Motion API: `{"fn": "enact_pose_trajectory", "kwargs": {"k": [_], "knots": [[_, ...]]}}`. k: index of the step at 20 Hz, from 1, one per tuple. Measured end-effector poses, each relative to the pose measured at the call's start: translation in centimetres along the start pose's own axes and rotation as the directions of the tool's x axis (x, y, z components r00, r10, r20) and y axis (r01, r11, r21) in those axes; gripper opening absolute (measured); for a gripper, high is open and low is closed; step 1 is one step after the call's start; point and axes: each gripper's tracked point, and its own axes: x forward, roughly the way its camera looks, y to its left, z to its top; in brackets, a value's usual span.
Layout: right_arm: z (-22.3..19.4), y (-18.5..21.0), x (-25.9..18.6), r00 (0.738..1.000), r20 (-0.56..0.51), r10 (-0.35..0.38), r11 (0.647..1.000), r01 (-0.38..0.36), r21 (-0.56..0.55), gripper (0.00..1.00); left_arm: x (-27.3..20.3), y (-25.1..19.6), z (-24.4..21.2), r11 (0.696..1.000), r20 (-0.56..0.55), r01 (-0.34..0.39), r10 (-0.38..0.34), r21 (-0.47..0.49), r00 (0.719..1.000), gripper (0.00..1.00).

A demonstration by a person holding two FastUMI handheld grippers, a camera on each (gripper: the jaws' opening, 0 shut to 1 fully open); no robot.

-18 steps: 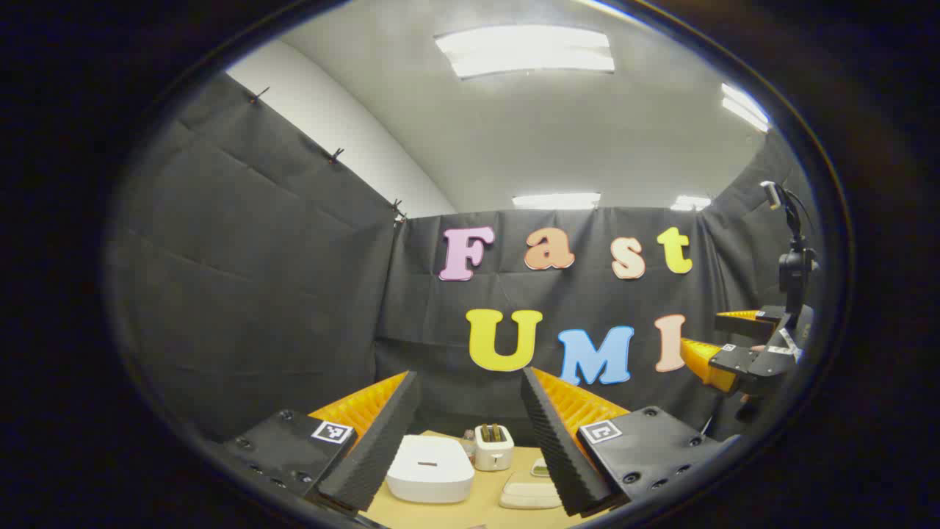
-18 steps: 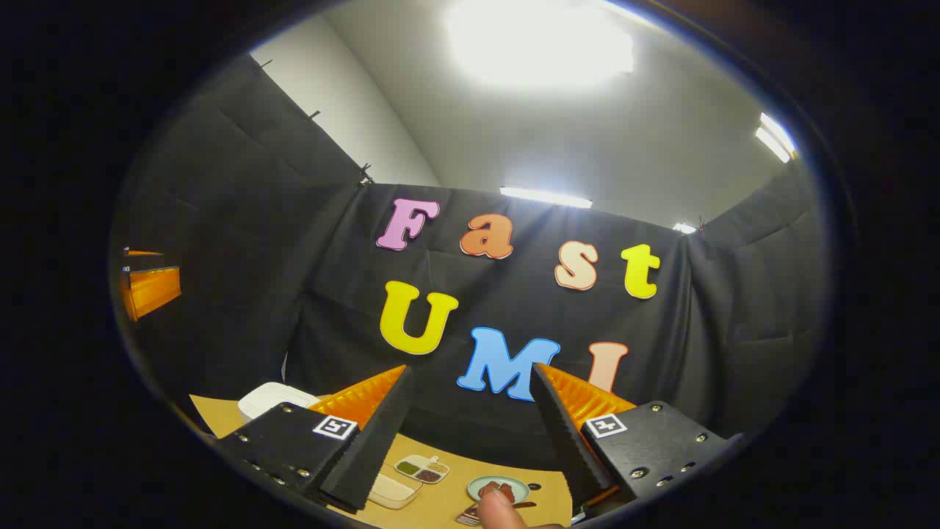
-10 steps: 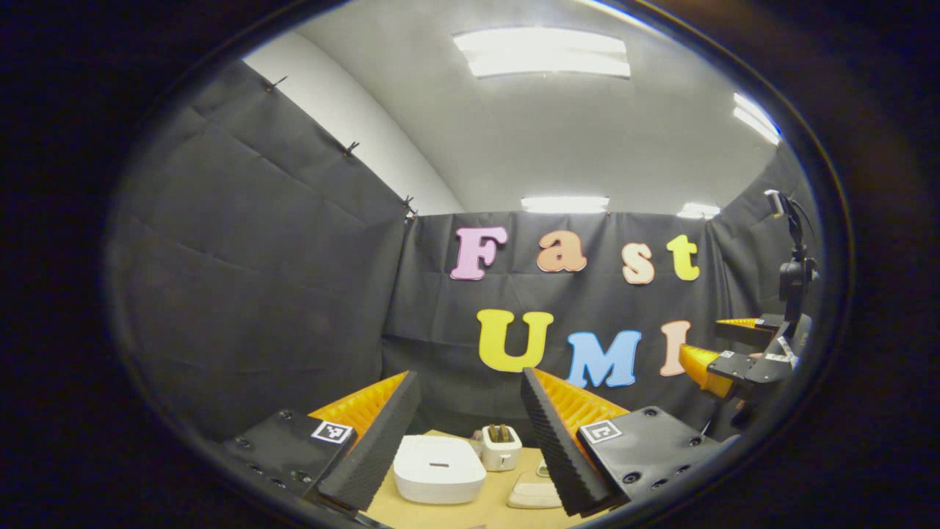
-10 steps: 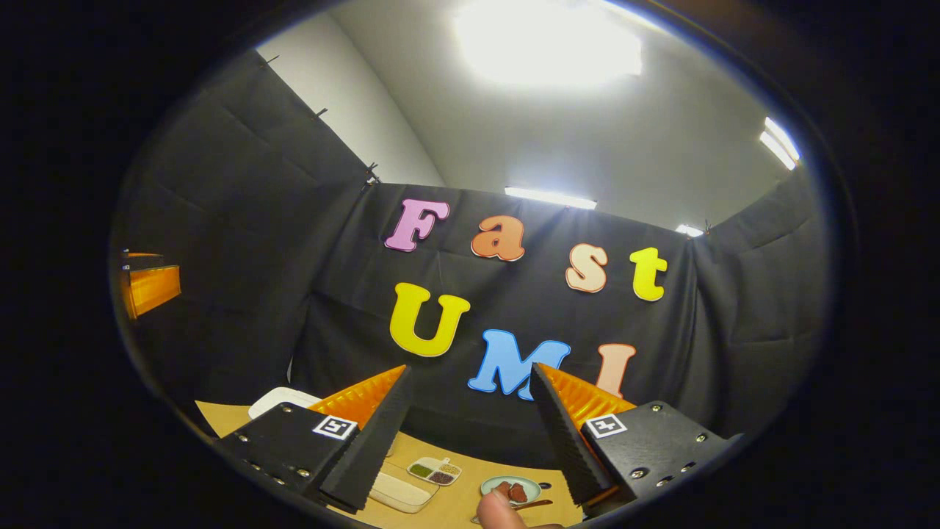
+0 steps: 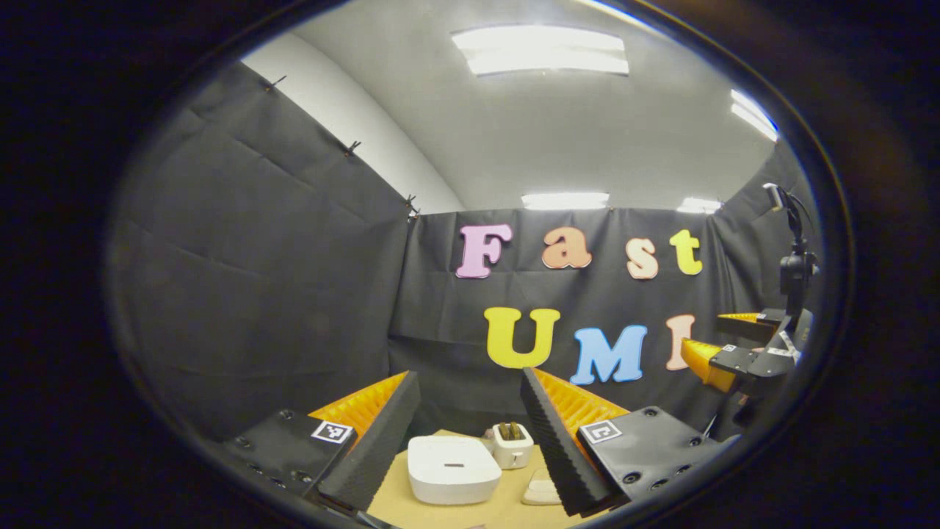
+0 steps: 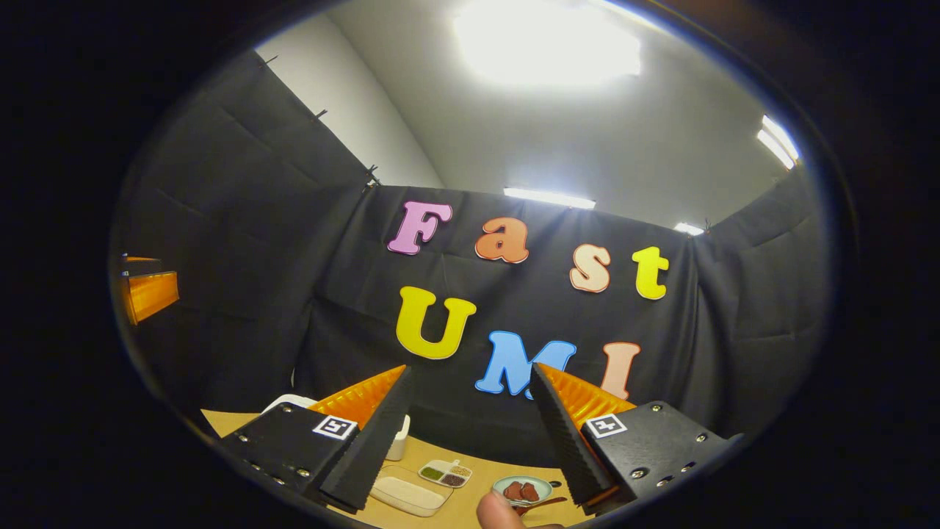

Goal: Close the left gripper, press the button to open the rice cooker; take a wooden spoon from the chopstick holder with the right hand, scoop a spoonful of rice and pour it into the rice cooker, then put the wooden spoon back into the chopstick holder.

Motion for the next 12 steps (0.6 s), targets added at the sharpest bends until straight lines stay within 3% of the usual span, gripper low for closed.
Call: {"fn": "enact_pose_trajectory", "kwargs": {"k": [6, 9, 12], "knots": [[-0.1, -0.5, 0.1, 0.999, -0.023, -0.022, 1.000, 0.023, 0.014, 0.97, 0.6, -0.1, -0.4, 1.000, -0.003, 0.012, -0.012, 0.002, 1.000, 0.93], [-0.4, -1.6, -0.6, 0.998, -0.019, -0.052, 0.999, 0.052, -0.011, 0.97, 1.2, 0.0, -1.9, 0.999, -0.023, 0.016, -0.017, -0.028, 1.000, 1.00], [-1.8, -3.2, -1.5, 0.996, -0.040, -0.080, 0.996, 0.078, -0.046, 0.97, 2.4, -0.9, -2.7, 1.000, -0.034, 0.022, -0.022, -0.020, 0.999, 0.93]]}}
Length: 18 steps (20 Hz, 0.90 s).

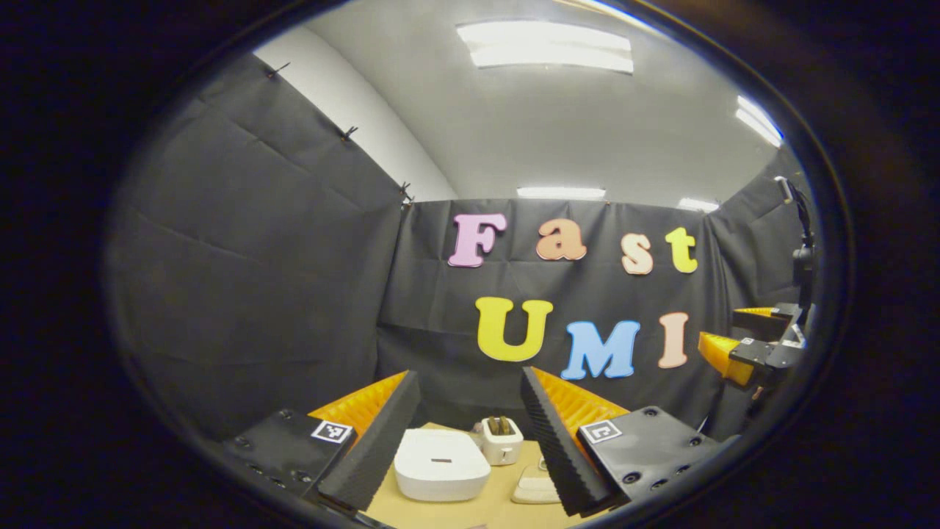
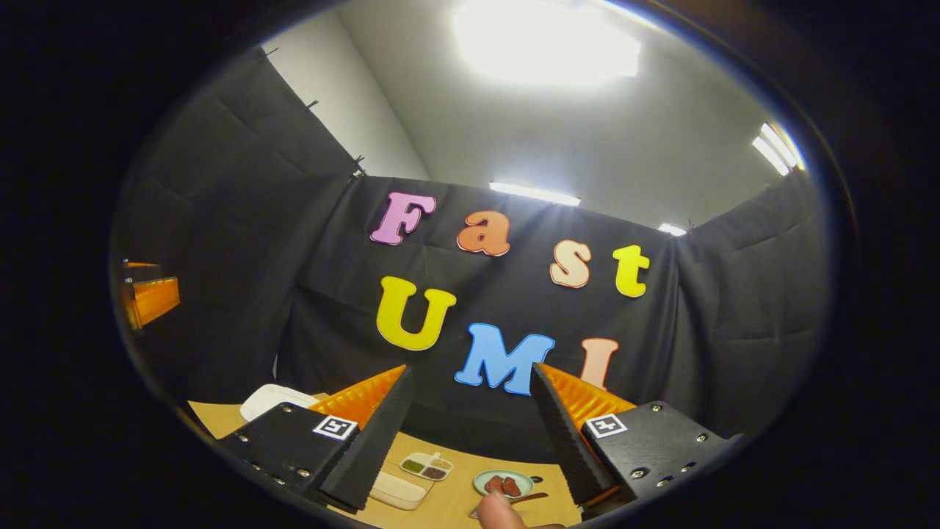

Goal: Close the left gripper, press the button to open the rice cooker; take a wooden spoon from the chopstick holder with the right hand, scoop a spoonful of rice and pour it into the rice cooker, then put the wooden spoon back into the chopstick holder.

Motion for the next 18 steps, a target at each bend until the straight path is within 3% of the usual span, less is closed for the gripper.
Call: {"fn": "enact_pose_trajectory", "kwargs": {"k": [4, 9, 10, 11, 13, 14, 15, 17, 18], "knots": [[-1.8, -3.1, 0.0, 0.999, -0.034, -0.018, 1.000, 0.018, 0.005, 0.97, 1.4, -2.4, -1.1, 0.997, -0.005, -0.006, 0.007, 0.072, 1.000, 0.92], [-4.1, -6.3, 0.9, 0.999, -0.039, -0.022, 0.999, 0.024, 0.043, 0.97, 3.0, -6.3, -2.0, 0.997, -0.010, 0.010, -0.010, 0.072, 1.000, 0.90], [-5.1, -6.7, 1.0, 0.997, -0.065, -0.030, 0.999, 0.033, 0.040, 0.97, 3.4, -6.7, -2.6, 0.997, -0.029, 0.008, -0.006, 0.079, 1.000, 0.95], [-5.8, -6.2, 1.0, 0.997, -0.077, -0.015, 0.999, 0.018, 0.046, 0.97, 3.5, -7.0, -3.2, 0.997, -0.031, 0.012, -0.009, 0.080, 0.999, 0.90], [-6.0, -6.3, 1.5, 0.997, -0.080, -0.019, 0.999, 0.022, 0.037, 0.97, 4.6, -7.2, -4.4, 0.997, -0.047, 0.023, -0.020, 0.072, 0.999, 0.95], [-6.2, -6.6, 1.9, 0.996, -0.083, -0.036, 0.999, 0.038, 0.025, 0.98, 5.4, -6.9, -5.3, 0.997, -0.060, 0.028, -0.024, 0.066, 0.998, 0.90], [-6.3, -6.7, 2.4, 0.995, -0.087, -0.059, 0.998, 0.061, 0.026, 0.97, 6.4, -6.9, -6.0, 0.997, -0.069, 0.039, -0.035, 0.062, 0.997, 1.00], [-7.0, -6.1, 3.1, 0.987, -0.138, -0.085, 0.994, 0.095, 0.062, 0.97, 8.1, -6.1, -7.8, 0.996, -0.100, 0.047, -0.040, 0.072, 0.994, 1.00], [-7.0, -5.3, 3.5, 0.986, -0.149, -0.079, 0.993, 0.091, 0.077, 0.98, 9.1, -5.6, -8.4, 0.995, -0.094, 0.051, -0.044, 0.084, 0.995, 0.91]]}}
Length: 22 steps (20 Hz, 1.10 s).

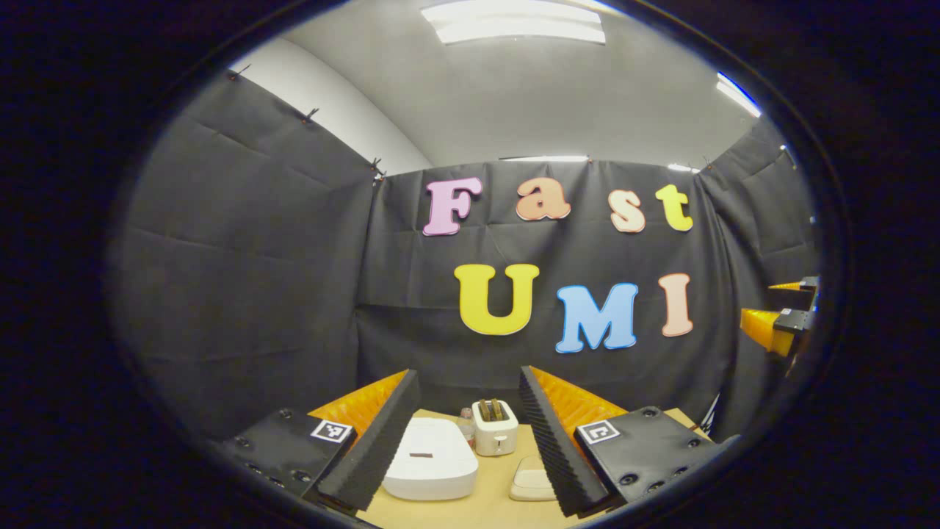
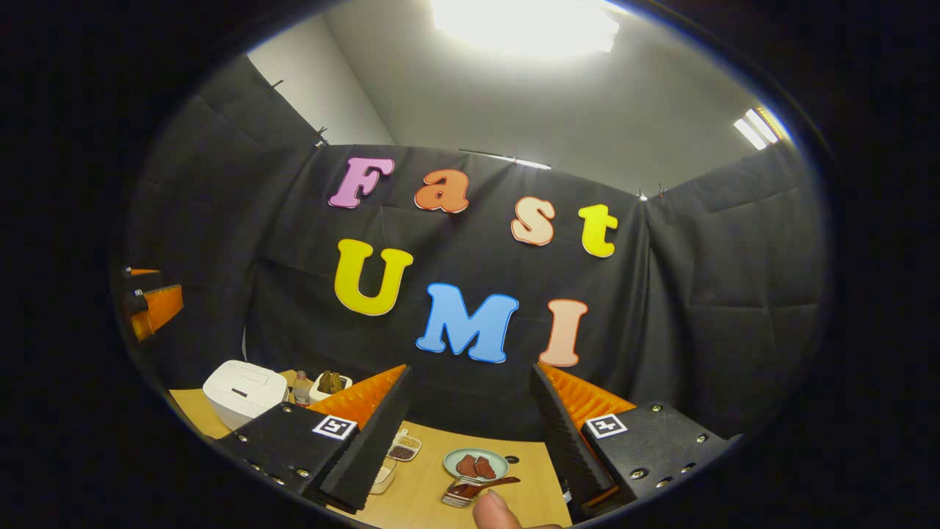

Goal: Close the left gripper, press the button to open the rice cooker; take a wooden spoon from the chopstick holder with the right hand, scoop a spoonful of rice and pour it into the rice cooker, then put the wooden spoon back into the chopstick holder.

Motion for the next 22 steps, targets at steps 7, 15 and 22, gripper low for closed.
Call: {"fn": "enact_pose_trajectory", "kwargs": {"k": [7, 15, 22], "knots": [[-0.2, 0.4, 0.4, 0.991, -0.057, -0.122, 0.991, 0.119, -0.057, 0.97, 9.2, 5.1, -12.7, 0.997, -0.237, -0.037, 0.054, 0.074, 0.970, 0.42], [-1.7, 1.5, 0.2, 0.966, -0.147, -0.211, 0.970, 0.189, -0.153, 0.98, 17.7, 8.5, -29.7, 0.993, -0.526, -0.079, 0.116, 0.091, 0.843, 0.09], [-2.8, 2.0, 0.5, 0.951, -0.190, -0.244, 0.957, 0.205, -0.204, 0.95, 20.4, 9.3, -39.6, 0.991, -0.734, -0.087, 0.137, 0.105, 0.666, 0.09]]}}
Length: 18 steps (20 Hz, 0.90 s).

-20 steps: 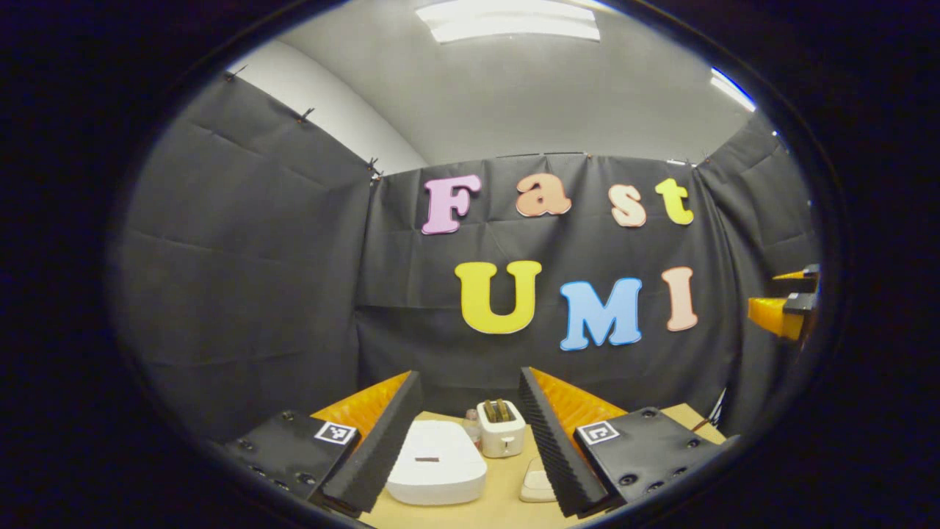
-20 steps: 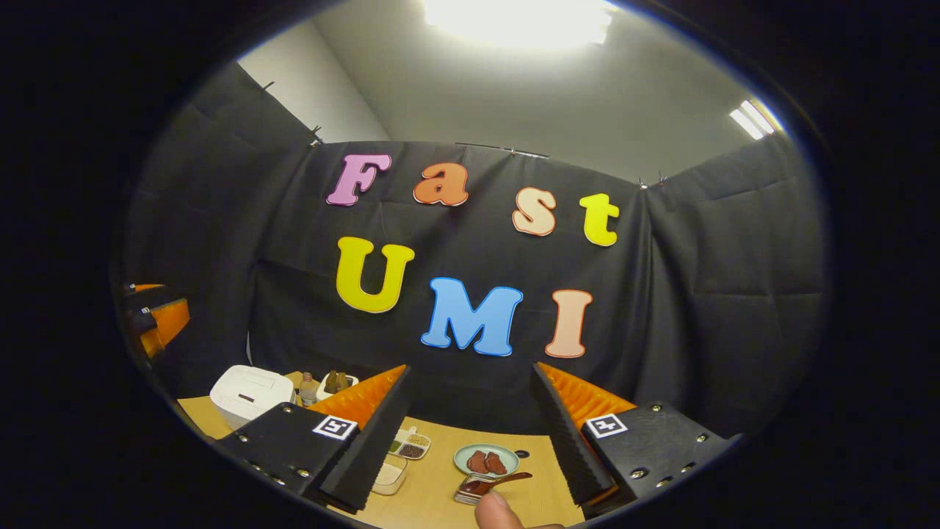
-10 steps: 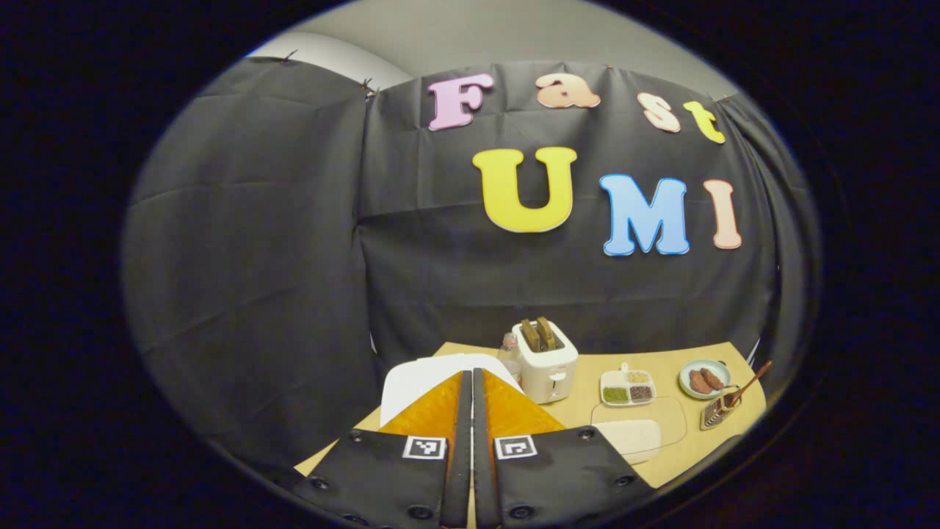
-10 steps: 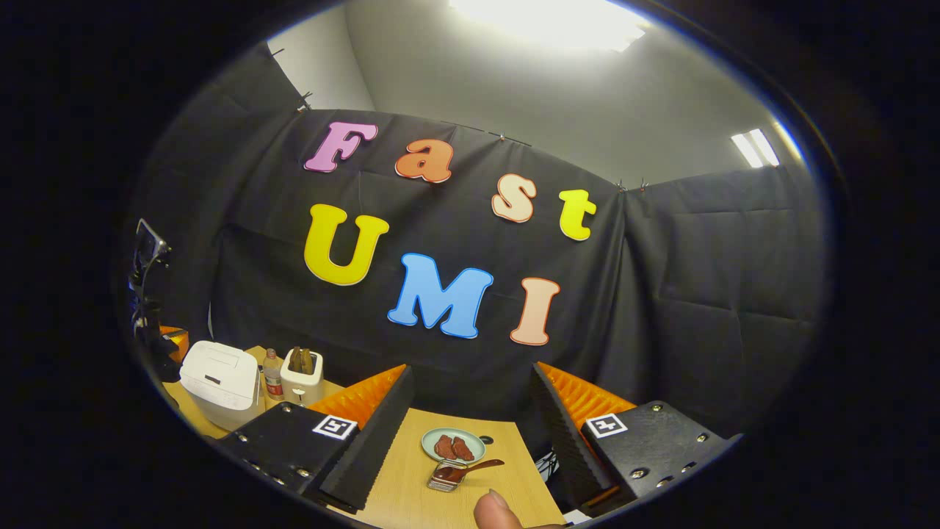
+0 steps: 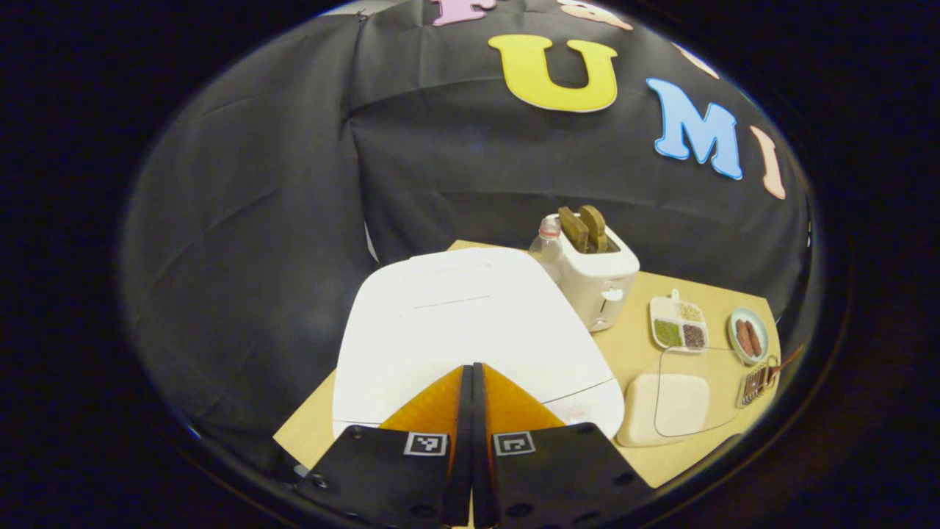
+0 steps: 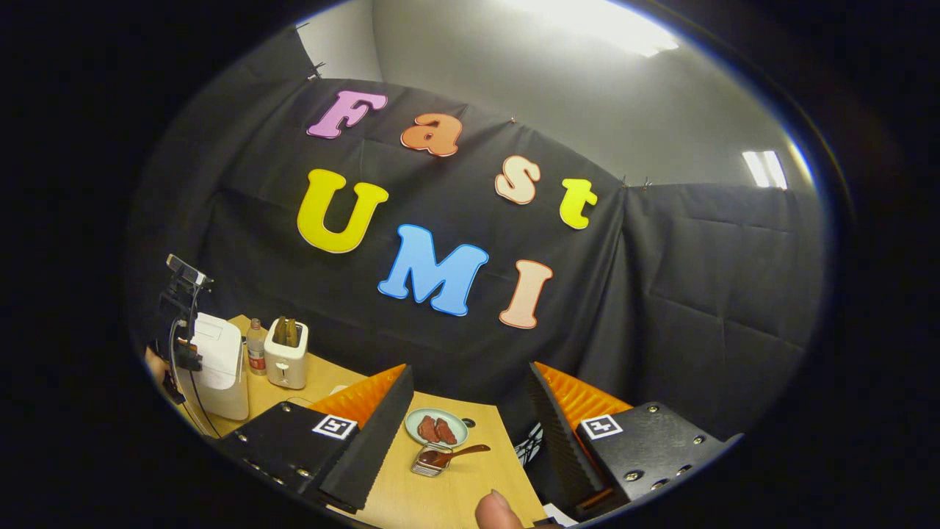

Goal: Close the left gripper, press the button to open the rice cooker; take a wooden spoon from the chopstick holder with the right hand, scoop a spoonful of rice and pour it into the rice cooker, then put the wooden spoon back into the chopstick holder.

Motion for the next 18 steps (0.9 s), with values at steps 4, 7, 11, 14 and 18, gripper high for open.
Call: {"fn": "enact_pose_trajectory", "kwargs": {"k": [4, 7, 11, 14, 18], "knots": [[-0.1, 0.9, 0.4, 1.000, -0.015, 0.008, 1.000, -0.008, 0.025, 0.95, 0.1, -0.2, 0.3, 0.999, -0.031, -0.001, 0.003, 0.054, 1.000, 0.09], [0.4, 1.3, 0.4, 1.000, -0.002, 0.015, 0.999, -0.014, 0.049, 0.95, 0.1, -0.2, 0.6, 0.999, -0.071, 0.036, -0.038, -0.031, 0.997, 0.10], [0.6, 1.3, 0.5, 1.000, 0.018, 0.019, 0.999, -0.020, 0.051, 0.97, -2.2, 1.1, 3.6, 0.987, 0.080, 0.059, -0.047, -0.151, 0.996, 0.09], [0.2, 1.0, 0.7, 1.000, 0.008, 0.017, 0.996, -0.018, 0.091, 0.95, -5.4, 2.1, 7.3, 0.976, 0.262, 0.092, -0.039, -0.195, 0.964, 0.09], [-1.8, -0.4, 1.2, 1.000, -0.021, 0.007, 0.991, -0.004, 0.132, 0.95, -8.2, 3.7, 8.7, 0.964, 0.335, 0.103, -0.016, -0.243, 0.942, 0.09]]}}
